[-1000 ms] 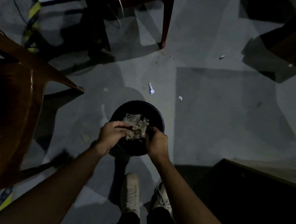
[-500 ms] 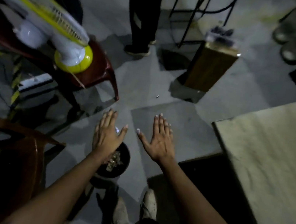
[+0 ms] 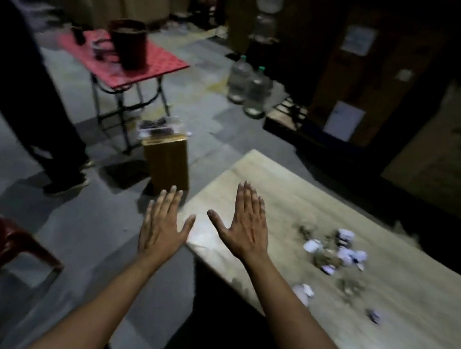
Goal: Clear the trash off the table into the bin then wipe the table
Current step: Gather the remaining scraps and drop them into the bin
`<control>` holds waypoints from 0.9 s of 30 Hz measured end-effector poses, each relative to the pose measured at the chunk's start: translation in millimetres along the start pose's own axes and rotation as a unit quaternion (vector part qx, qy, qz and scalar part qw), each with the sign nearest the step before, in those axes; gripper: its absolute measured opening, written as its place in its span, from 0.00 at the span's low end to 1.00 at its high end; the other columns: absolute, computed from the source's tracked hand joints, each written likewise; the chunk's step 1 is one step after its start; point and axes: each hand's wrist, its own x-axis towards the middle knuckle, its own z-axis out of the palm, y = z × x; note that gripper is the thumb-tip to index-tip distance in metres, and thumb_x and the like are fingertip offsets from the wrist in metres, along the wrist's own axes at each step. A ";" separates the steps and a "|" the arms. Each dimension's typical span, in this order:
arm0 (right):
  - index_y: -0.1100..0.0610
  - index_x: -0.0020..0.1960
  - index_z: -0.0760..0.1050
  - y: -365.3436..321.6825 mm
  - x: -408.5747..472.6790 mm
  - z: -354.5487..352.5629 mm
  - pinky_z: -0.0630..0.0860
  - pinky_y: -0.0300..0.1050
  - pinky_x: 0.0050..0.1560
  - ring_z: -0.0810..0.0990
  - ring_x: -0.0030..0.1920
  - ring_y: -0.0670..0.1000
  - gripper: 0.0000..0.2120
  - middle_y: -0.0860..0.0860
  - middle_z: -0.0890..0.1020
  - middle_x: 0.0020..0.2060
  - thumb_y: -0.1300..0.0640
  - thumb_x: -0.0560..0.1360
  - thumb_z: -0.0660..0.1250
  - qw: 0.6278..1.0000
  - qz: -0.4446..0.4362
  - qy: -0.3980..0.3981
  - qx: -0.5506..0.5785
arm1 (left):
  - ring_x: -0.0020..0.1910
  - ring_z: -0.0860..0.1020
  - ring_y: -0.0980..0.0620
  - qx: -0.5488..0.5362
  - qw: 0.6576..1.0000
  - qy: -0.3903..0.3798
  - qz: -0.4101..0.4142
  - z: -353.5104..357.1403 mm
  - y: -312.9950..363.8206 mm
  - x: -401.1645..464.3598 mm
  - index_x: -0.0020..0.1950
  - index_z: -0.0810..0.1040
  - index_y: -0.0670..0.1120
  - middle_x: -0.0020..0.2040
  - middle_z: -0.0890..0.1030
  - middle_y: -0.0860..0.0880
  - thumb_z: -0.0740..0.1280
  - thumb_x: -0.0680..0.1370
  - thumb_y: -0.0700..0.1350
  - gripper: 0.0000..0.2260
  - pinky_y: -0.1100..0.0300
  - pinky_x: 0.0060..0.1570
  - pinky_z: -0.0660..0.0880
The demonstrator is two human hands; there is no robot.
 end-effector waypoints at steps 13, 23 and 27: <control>0.51 0.88 0.41 293.8 -117.5 -13.3 0.45 0.63 0.85 0.42 0.87 0.56 0.52 0.52 0.39 0.87 0.20 0.77 0.52 0.968 0.246 -0.031 -0.025 | 0.88 0.57 0.46 -0.025 0.965 -0.171 0.199 193.1 232.2 -4.4 0.85 0.65 0.53 0.89 0.59 0.52 0.59 0.82 0.70 0.35 0.39 0.85 0.58; 0.39 0.83 0.27 394.1 -88.4 24.8 0.53 0.82 0.75 0.44 0.85 0.68 0.72 0.54 0.26 0.83 0.17 0.59 0.71 0.899 0.416 -0.138 -0.015 | 0.85 0.29 0.32 -0.002 0.883 -0.376 0.280 316.7 296.8 108.8 0.84 0.34 0.71 0.86 0.25 0.50 0.67 0.58 0.88 0.65 0.16 0.74 0.43; 0.37 0.82 0.26 422.8 -40.8 35.9 0.47 0.86 0.74 0.37 0.85 0.66 0.80 0.51 0.25 0.82 0.22 0.51 0.79 0.933 0.302 -0.189 -0.045 | 0.86 0.37 0.27 0.038 0.832 -0.439 0.338 345.8 315.5 123.7 0.83 0.35 0.73 0.84 0.23 0.48 0.63 0.52 0.90 0.66 0.15 0.75 0.47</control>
